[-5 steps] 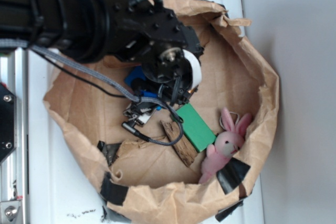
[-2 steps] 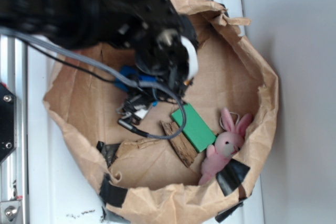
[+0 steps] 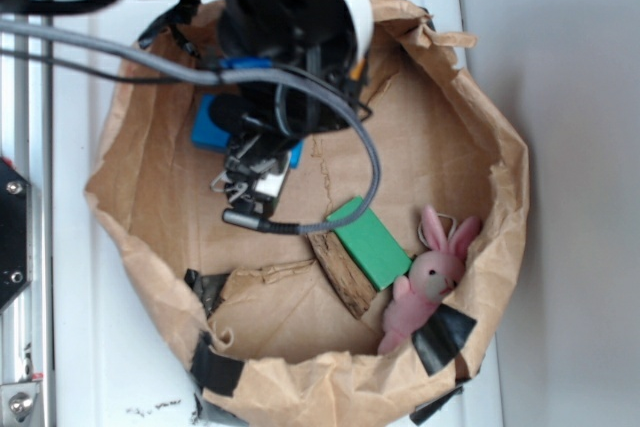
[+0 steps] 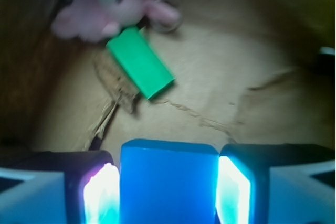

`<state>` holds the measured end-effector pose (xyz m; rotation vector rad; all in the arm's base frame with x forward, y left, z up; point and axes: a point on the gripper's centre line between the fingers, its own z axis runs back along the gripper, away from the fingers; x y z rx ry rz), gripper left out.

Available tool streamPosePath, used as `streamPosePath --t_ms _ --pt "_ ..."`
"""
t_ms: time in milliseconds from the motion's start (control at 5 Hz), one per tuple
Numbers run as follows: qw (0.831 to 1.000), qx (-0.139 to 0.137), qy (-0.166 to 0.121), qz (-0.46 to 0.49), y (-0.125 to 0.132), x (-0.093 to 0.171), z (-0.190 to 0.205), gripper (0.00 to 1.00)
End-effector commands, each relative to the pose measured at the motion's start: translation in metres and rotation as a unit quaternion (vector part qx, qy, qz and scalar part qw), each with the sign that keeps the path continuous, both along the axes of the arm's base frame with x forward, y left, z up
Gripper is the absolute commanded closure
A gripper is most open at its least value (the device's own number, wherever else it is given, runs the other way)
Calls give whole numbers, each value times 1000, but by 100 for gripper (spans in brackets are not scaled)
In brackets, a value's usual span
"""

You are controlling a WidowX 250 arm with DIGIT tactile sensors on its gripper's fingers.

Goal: Grab the blue block.

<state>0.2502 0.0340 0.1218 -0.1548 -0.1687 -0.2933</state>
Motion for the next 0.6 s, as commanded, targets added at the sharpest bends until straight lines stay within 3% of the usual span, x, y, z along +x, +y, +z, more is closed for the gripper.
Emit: streamPosePath --t_ms 0,400 --pt "989 36 19 139 -23 8 41 100" --pt "989 75 20 127 -34 13 45 100"
